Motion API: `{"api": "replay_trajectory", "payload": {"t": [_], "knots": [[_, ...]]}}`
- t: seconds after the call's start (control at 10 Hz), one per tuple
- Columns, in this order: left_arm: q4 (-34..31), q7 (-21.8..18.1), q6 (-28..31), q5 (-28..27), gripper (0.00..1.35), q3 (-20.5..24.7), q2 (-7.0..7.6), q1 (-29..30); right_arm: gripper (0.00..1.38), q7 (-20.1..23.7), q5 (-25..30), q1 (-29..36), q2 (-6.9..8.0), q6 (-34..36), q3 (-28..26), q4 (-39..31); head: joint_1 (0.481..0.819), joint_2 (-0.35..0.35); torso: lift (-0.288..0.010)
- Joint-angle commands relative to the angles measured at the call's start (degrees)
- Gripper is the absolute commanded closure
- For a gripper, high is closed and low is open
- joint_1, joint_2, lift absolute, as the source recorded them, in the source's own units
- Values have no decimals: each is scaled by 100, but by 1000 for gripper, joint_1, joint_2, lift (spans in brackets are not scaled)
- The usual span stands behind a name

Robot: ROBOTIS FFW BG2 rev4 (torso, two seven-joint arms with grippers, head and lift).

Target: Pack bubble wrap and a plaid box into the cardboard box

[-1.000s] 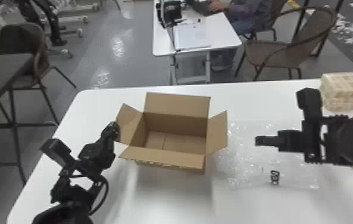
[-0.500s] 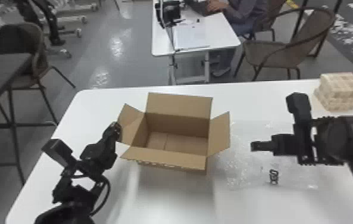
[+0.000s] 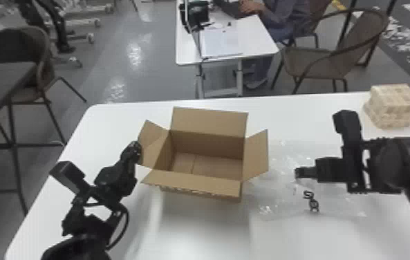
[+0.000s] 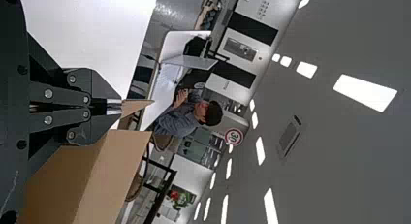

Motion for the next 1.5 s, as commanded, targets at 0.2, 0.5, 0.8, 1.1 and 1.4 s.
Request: {"api": "replay_trajectory", "payload": {"t": [0.2, 0.5, 0.8, 1.1, 1.4], "knots": [[21, 0, -14, 38, 1208, -23, -15, 1, 1217, 233, 8, 79, -101, -52, 0, -116, 695, 129, -110], [30, 0, -49, 73, 1207, -23, -15, 19, 1225, 619, 17, 404, -180, -25, -307, -784, 695, 125, -110], [30, 44, -102, 108, 1208, -5, -15, 36, 1225, 1076, -45, 914, -268, 115, -870, -2146, 695, 109, -110], [30, 114, -146, 152, 1208, -5, -15, 54, 1225, 1577, -53, 1151, -277, 238, -1309, -2893, 695, 103, -110], [30, 176, -190, 187, 1207, -5, -15, 80, 1225, 1718, -739, 1274, -277, 18, -1661, -3385, 695, 97, -110]]}}
